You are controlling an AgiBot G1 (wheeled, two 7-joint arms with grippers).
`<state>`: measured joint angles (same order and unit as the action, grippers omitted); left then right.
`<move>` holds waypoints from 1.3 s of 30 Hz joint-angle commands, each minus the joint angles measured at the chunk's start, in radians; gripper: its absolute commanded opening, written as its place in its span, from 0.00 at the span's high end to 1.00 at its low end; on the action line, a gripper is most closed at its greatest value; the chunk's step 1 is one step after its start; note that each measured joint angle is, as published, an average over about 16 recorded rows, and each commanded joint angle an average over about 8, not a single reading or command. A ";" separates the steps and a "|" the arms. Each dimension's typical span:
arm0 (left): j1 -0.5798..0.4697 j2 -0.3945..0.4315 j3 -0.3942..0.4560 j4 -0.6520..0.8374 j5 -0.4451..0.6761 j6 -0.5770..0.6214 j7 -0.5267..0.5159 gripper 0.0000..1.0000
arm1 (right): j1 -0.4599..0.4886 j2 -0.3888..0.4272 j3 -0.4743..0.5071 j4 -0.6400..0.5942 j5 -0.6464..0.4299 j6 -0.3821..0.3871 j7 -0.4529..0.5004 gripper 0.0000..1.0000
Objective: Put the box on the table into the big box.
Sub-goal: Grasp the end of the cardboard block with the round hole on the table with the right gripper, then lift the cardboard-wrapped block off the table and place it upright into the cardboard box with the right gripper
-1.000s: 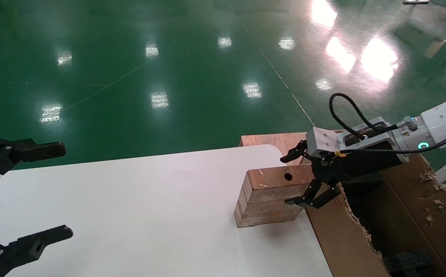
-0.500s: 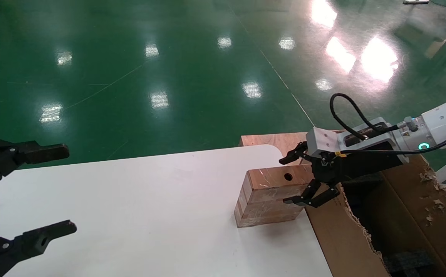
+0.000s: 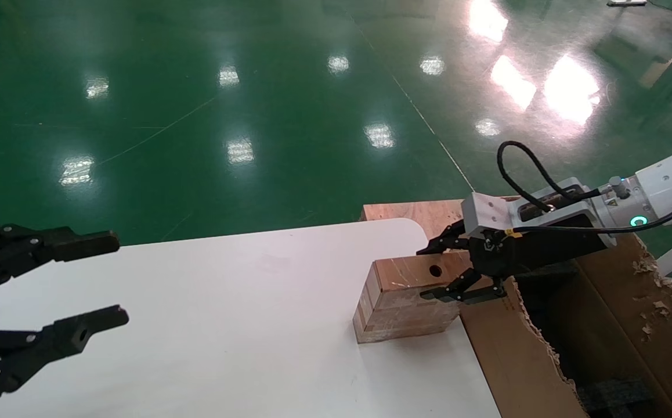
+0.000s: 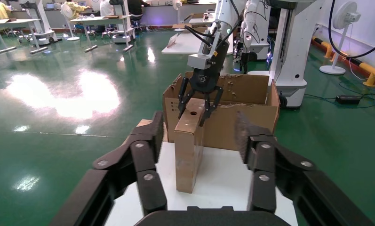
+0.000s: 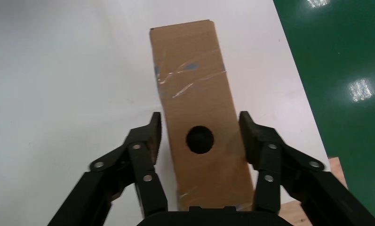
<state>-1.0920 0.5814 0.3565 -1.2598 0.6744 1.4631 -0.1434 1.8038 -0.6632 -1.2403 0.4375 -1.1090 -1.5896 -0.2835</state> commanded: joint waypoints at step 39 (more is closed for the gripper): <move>0.000 0.000 0.000 0.000 0.000 0.000 0.000 1.00 | 0.442 0.972 0.169 0.918 -0.066 0.185 0.961 1.00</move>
<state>-1.0922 0.5813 0.3569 -1.2596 0.6742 1.4631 -0.1432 2.2539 0.2842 -1.1092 1.3320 -1.1468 -1.3857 0.6424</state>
